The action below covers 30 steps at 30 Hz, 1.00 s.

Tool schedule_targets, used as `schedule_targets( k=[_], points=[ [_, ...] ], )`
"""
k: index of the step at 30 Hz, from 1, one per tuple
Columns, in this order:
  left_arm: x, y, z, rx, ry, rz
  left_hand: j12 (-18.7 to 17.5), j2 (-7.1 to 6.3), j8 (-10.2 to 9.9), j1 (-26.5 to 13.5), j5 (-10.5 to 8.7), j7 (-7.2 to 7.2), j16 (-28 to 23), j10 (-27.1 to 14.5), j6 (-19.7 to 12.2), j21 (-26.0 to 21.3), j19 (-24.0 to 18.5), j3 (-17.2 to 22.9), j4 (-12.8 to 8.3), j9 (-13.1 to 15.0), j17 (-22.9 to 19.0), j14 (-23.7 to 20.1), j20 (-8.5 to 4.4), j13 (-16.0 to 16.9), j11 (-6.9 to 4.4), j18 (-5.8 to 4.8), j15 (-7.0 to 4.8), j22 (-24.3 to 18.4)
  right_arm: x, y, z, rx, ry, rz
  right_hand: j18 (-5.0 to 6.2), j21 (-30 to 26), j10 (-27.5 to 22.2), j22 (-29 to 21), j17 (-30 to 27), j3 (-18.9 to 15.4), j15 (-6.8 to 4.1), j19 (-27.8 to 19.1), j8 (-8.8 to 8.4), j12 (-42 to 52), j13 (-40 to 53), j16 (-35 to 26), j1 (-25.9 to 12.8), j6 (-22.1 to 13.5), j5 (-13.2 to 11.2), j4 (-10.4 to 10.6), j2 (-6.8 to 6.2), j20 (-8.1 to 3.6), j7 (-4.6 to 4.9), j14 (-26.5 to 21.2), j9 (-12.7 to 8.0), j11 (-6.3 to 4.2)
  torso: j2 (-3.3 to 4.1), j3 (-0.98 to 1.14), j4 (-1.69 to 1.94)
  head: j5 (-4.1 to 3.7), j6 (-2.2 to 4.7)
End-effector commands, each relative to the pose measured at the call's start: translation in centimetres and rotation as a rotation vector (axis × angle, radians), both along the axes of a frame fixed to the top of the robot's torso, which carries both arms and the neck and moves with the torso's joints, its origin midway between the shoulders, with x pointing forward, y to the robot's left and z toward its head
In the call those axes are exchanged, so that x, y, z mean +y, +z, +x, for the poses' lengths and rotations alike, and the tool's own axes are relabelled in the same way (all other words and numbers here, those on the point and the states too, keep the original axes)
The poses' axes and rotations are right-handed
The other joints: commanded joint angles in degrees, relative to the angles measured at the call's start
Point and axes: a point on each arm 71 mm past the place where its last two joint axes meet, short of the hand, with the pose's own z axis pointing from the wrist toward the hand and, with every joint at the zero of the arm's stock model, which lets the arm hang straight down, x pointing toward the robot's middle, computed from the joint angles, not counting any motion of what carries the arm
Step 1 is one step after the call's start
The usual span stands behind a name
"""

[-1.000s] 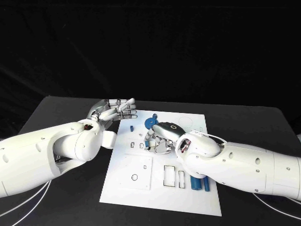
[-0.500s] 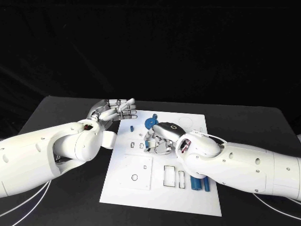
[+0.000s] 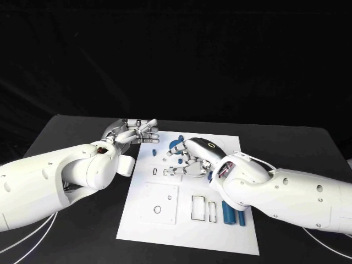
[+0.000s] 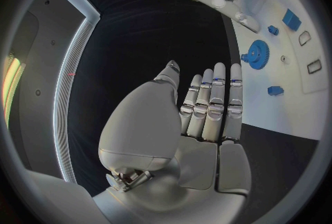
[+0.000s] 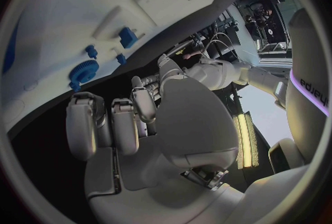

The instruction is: Assemble the parts on the task board

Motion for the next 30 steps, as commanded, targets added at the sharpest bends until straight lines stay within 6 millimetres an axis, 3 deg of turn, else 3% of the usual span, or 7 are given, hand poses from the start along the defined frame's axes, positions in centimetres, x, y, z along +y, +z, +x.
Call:
schedule_targets(
  k=[1, 9, 12, 14, 17, 23, 30],
  points=[
    [-0.5, -0.3, -0.1, 0.011, -0.121, 0.118, 1.38, 0.18, 0.95, 0.10, 0.31, -1.17, 3.06, 3.57, 2.30, 2.79, 2.90, -0.52, 0.24, 0.43, 1.94, 4.94, -1.48, 0.72, -1.46, 0.86, -1.78, 1.36, -1.1, 1.8, 0.1, 0.087, 0.038, 0.214, 0.79, -1.69, -1.11, 8.15, 9.10, -0.11, 0.06, -1.14, 0.73, -1.15, -1.17, -0.99, 0.94, 0.85, 0.94, -0.05, 0.69, -0.26, -0.32, 4.19, 0.17, -0.20, -0.82, 0.15, -0.06, 0.29, -0.05],
    [-0.8, -0.5, 0.4, 0.058, -0.302, 0.423, 6.61, 0.47, 2.18, -2.47, 0.23, -4.20, 17.24, 11.78, 5.87, 13.70, 10.38, -1.52, 2.26, 1.58, 12.58, 16.62, -6.66, 4.82, -5.23, 0.77, -6.22, 7.44, -7.1, 5.4, 1.4, 0.235, -0.074, 0.361, 1.06, -3.09, -2.04, 7.34, 7.90, -0.23, -0.30, -1.73, 1.61, -2.47, -2.66, -1.98, 1.46, 1.72, 3.05, -0.21, 1.71, -0.65, -0.71, 3.88, 0.32, -0.62, -2.56, 0.37, -0.18, 0.60, -0.51],
    [-1.1, -0.2, 0.8, 0.061, -0.342, 0.546, 10.77, 0.06, 2.84, -2.21, 0.04, -5.28, 41.46, 13.55, 6.99, 21.47, 13.68, -0.71, 2.53, 2.40, 37.03, 19.40, -8.74, 8.69, -6.46, 0.26, -7.56, 13.86, -9.3, 6.0, 1.7, 0.249, -0.127, 0.381, 1.04, -3.12, -1.99, 7.34, 7.88, -0.31, -0.42, -1.62, 1.84, -2.56, -2.84, -2.05, 1.58, 1.88, 3.85, -0.30, 1.85, -0.77, -0.81, 3.90, 0.35, -0.74, -3.18, 0.48, -0.26, 0.69, -0.98],
    [-1.4, 0.0, 1.2, 0.079, -0.361, 0.634, 16.16, -0.49, 3.10, -3.35, 0.13, -5.52, 58.65, 11.05, 7.02, 36.04, 18.72, -0.02, 2.07, 3.47, 55.20, 18.35, -10.35, 14.82, -7.25, -2.08, -7.77, 31.56, -10.8, 6.4, 1.9, 0.254, -0.164, 0.386, 1.04, -3.15, -2.01, 7.32, 7.84, -0.34, -0.43, -1.62, 1.87, -2.61, -2.91, -2.08, 1.57, 1.89, 4.00, -0.30, 1.86, -0.79, -0.82, 3.90, 0.35, -0.76, -3.50, 0.54, -0.40, 0.96, -1.06],
    [-1.9, 0.4, 1.8, 0.107, -0.375, 0.780, 23.51, -0.43, 4.20, -7.68, -0.12, -6.26, 70.95, 11.06, 7.75, 47.97, 24.81, -0.45, 2.65, 5.11, 69.07, 20.39, -10.74, 21.64, -7.28, -4.40, -8.18, 48.83, -12.6, 6.6, 2.2, 0.260, -0.212, 0.388, 1.05, -3.23, -2.01, 7.28, 7.77, -0.44, -0.46, -1.63, 1.94, -2.64, -2.97, -2.14, 1.51, 1.93, 4.16, -0.28, 1.83, -0.82, -0.84, 3.89, 0.36, -0.77, -3.91, 0.67, -0.52, 1.09, -1.34],
    [-3.0, 0.7, 2.6, 0.167, -0.386, 0.990, 45.76, -0.69, 7.53, -12.10, -0.01, -7.57, 78.80, 12.70, 8.79, 57.97, 32.47, -1.34, 2.76, 9.36, 78.70, 22.79, -11.85, 44.17, -8.55, -7.09, -9.13, 65.35, -14.3, 6.6, 2.5, 0.264, -0.261, 0.384, 1.10, -3.50, -2.10, 7.13, 7.53, -0.60, -0.51, -1.72, 2.07, -2.82, -3.20, -2.34, 1.49, 1.97, 4.62, -0.30, 1.79, -0.88, -0.89, 3.83, 0.37, -0.82, -4.30, 0.94, -0.55, 1.29, -1.75],
    [-4.9, 0.3, 3.4, 0.233, -0.411, 1.142, 54.12, -1.18, 10.27, -13.64, 0.03, -8.02, 80.35, 12.76, 7.56, 61.22, 35.86, -0.20, 2.79, 13.80, 80.66, 23.39, -12.25, 53.10, -8.83, -8.29, -9.42, 71.81, -15.4, 6.5, 2.8, 0.263, -0.300, 0.377, 1.14, -3.72, -2.16, 7.01, 7.29, -0.80, -0.56, -1.76, 2.18, -2.96, -3.42, -2.55, 1.44, 1.93, 5.24, -0.28, 1.73, -0.94, -0.92, 3.78, 0.36, -0.87, -4.42, 1.15, -0.45, 1.27, -2.21]
  ],
)
